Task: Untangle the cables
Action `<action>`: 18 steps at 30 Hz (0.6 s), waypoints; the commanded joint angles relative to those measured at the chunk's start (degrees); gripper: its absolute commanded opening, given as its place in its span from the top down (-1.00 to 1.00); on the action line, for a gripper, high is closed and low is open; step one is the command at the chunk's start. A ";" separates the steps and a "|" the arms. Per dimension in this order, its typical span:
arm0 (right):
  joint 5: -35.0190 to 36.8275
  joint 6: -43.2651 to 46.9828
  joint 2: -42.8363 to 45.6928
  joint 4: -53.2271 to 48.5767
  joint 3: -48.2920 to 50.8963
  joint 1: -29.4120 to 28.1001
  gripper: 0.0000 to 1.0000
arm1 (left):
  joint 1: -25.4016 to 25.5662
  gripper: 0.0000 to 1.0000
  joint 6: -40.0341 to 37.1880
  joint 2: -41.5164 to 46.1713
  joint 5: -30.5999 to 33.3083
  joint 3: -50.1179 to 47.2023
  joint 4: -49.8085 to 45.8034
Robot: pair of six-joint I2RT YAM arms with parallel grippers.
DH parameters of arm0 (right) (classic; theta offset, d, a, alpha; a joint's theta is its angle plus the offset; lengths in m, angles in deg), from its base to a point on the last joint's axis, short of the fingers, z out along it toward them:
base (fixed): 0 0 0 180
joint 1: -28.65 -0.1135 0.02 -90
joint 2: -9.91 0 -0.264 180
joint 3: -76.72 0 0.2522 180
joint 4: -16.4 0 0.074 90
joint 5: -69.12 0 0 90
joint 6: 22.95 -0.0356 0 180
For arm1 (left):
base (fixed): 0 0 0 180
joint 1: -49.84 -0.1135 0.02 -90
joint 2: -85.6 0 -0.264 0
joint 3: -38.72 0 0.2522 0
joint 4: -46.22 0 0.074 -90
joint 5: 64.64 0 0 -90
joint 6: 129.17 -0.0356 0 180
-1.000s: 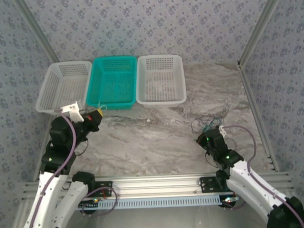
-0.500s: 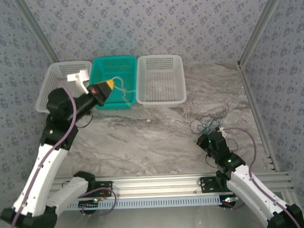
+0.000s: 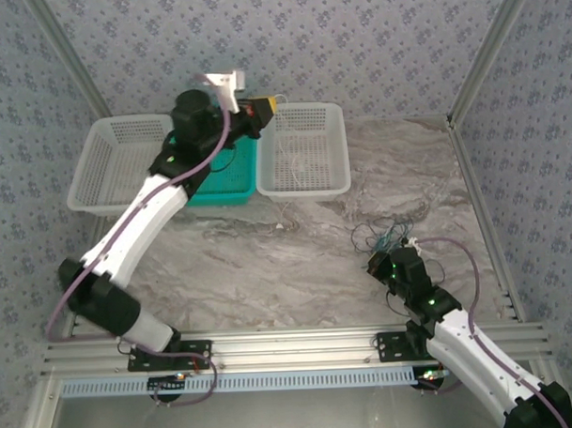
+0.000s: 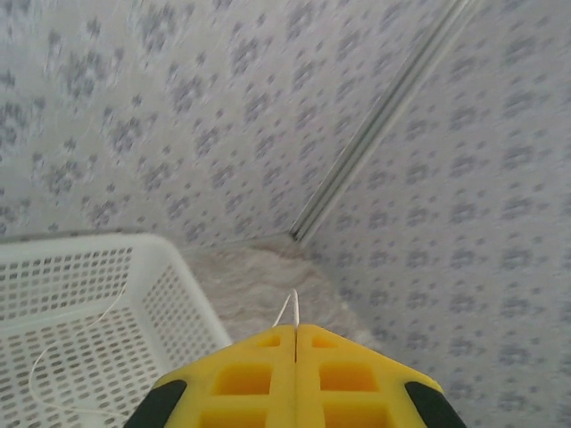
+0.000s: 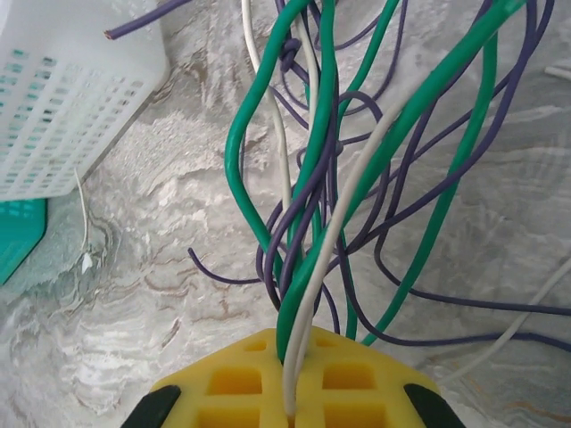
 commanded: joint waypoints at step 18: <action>-14.47 19.71 0.25 14.54 -4.19 -8.99 1.00 | 2.45 -0.26 0.58 23.33 4.08 -24.98 -2.96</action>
